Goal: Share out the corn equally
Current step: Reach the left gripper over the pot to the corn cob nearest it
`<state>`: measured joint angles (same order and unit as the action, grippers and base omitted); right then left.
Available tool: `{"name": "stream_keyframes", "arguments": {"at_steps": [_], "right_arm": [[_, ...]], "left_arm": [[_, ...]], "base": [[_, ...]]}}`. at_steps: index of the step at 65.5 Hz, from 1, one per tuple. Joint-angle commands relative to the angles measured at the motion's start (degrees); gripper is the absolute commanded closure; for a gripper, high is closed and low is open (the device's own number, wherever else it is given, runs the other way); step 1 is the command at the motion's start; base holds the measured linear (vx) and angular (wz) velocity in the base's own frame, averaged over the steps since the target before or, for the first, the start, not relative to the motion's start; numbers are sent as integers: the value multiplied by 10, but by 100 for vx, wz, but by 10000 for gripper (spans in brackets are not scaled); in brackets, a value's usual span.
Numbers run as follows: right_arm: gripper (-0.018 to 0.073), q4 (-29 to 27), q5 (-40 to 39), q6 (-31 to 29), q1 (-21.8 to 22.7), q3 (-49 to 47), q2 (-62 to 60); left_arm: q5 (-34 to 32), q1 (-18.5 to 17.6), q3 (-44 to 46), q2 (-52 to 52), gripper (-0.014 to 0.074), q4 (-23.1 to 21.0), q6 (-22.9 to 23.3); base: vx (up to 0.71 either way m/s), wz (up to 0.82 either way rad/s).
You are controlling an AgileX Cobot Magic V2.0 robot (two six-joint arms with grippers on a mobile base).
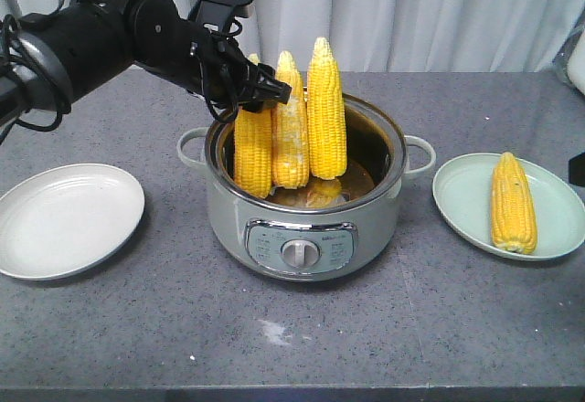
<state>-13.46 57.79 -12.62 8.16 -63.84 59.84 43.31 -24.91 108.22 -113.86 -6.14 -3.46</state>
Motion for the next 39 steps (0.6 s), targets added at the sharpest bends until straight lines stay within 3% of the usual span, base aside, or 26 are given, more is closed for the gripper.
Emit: {"name": "stream_keyframes", "arguments": {"at_steps": [1,25,39], "right_arm": [[-34,-7,-29,-8,1,-13,-8],[-34,-7,-29,-8,1,-13,-8],[-34,-7,-28,-8,1,-13,-8]], "left_arm": [[-33,-2,20,32,236,-1,6],[-31,-2,20,36,567,-1,5],[-29,-2,20,66,597,-1,5]], "base": [[0,0],[0,0],[0,0]]}}
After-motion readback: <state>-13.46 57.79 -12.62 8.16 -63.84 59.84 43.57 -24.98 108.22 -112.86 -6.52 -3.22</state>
